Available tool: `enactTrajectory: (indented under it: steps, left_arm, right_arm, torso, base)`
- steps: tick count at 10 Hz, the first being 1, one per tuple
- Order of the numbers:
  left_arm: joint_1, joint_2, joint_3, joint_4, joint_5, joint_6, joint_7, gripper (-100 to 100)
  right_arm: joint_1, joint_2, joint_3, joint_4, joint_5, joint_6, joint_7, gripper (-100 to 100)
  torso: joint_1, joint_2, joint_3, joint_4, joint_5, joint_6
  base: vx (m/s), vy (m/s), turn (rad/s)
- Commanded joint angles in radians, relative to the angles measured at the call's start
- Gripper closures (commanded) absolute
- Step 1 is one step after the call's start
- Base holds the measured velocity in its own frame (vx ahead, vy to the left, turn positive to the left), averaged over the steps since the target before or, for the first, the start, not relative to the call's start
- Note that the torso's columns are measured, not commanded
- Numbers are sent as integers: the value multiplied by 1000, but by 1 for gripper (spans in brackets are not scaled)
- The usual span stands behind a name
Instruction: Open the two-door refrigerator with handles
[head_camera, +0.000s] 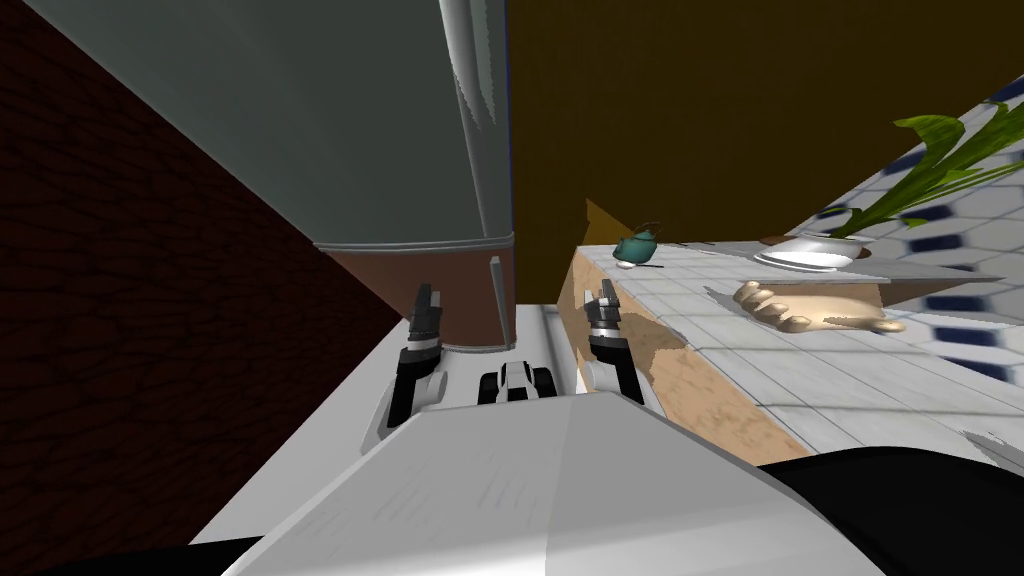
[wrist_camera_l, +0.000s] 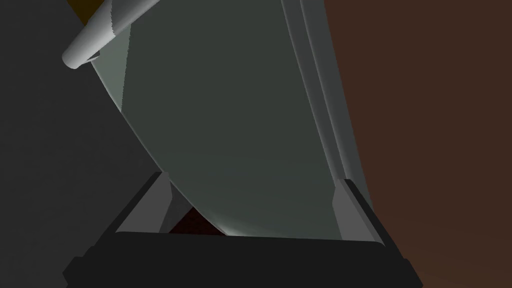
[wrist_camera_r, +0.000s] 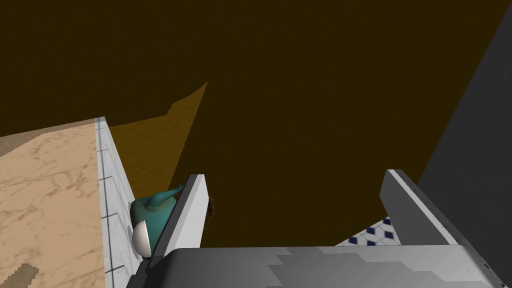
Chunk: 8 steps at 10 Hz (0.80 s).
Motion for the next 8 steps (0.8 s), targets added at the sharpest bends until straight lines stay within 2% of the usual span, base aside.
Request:
enactTrajectory:
  steps: [1, 8]
  left_arm:
    - [2, 53, 14, -16, 3, 59, 16, -100]
    - [9, 160, 52, -92, 7, 252, 63, -100]
  right_arm:
    - [0, 0, 0, 0, 0, 0, 0, 0]
    - [0, 0, 0, 0, 0, 0, 0, 0]
  torso:
    - [0, 0, 0, 0, 0, 0]
    - [0, 0, 0, 0, 0, 0]
  base:
    - [12, -21, -81]
    - [16, -23, -100]
